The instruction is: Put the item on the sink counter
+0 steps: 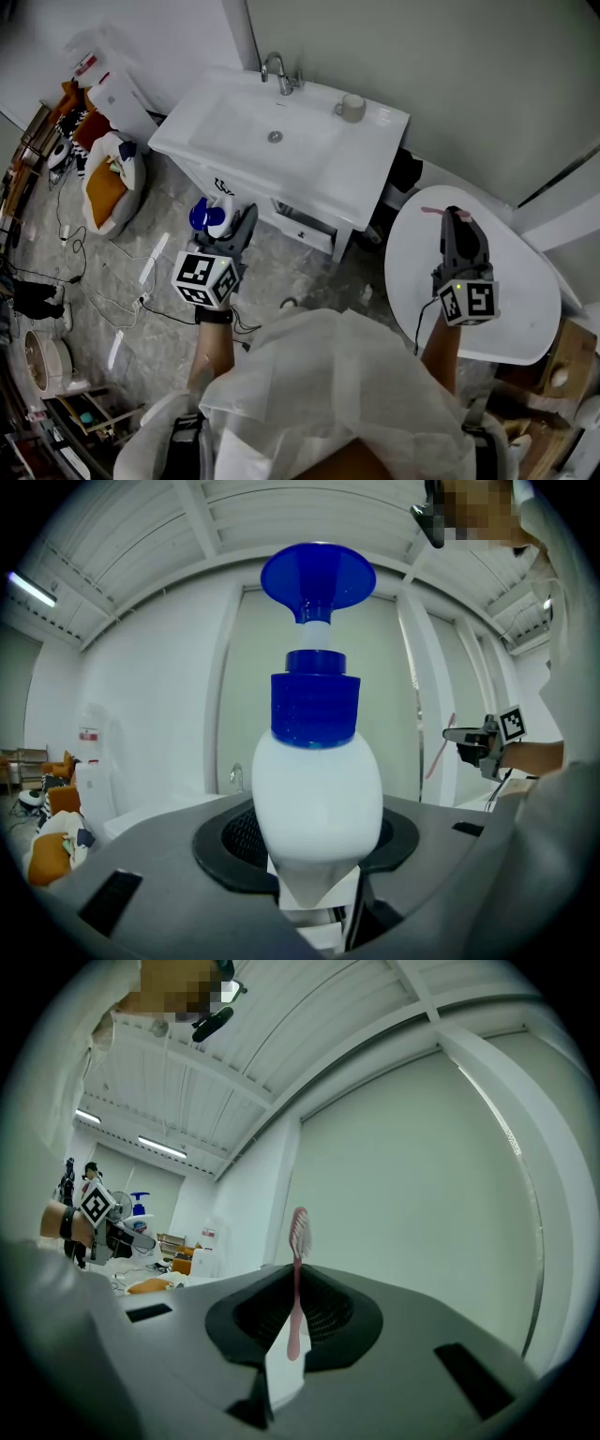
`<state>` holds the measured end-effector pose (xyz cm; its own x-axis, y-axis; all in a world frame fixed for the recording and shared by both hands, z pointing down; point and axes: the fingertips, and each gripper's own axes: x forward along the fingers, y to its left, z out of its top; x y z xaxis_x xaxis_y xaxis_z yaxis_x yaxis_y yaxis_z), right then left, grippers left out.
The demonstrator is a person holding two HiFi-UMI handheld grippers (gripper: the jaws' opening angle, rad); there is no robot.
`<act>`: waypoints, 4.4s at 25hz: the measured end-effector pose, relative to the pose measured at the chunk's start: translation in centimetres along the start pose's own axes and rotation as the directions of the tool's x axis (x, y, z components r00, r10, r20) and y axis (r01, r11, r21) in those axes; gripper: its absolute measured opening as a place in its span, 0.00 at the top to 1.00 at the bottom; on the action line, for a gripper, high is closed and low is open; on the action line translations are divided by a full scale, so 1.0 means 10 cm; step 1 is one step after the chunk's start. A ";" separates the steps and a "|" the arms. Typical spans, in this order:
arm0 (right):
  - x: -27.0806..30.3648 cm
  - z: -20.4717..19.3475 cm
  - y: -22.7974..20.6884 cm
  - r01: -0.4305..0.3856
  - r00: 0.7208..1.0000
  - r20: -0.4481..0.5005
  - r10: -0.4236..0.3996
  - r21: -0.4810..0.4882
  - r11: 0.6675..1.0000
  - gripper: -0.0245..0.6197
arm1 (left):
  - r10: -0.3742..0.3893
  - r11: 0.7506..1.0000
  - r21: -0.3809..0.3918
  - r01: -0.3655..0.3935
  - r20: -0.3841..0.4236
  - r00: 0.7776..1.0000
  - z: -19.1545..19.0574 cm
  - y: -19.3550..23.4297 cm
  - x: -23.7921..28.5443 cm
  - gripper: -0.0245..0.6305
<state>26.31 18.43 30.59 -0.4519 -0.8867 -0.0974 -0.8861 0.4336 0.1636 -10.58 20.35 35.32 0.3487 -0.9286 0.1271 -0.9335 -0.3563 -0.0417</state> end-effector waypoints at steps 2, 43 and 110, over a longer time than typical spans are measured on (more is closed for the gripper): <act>-0.03 0.01 -0.03 0.008 1.000 0.000 -0.008 0.004 1.000 0.93 | -0.004 1.000 0.002 0.004 0.001 1.000 0.02 -0.03 0.01 0.65; 2.57 -0.25 -0.73 0.253 0.966 -0.047 -0.254 -0.019 0.967 0.93 | -0.353 0.935 0.039 0.353 0.006 0.936 0.40 1.44 3.38 0.65; 5.19 -2.23 -0.42 -0.017 0.943 -0.330 0.038 0.066 0.998 0.93 | -0.374 0.927 -0.013 0.374 -0.039 0.926 0.07 1.72 4.03 0.65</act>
<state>8.87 -33.03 46.72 -0.4258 -0.8728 0.2386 -0.8832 0.4582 0.0999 -12.49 -23.30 39.00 0.6692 -0.7228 0.1722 -0.7362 -0.6764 0.0221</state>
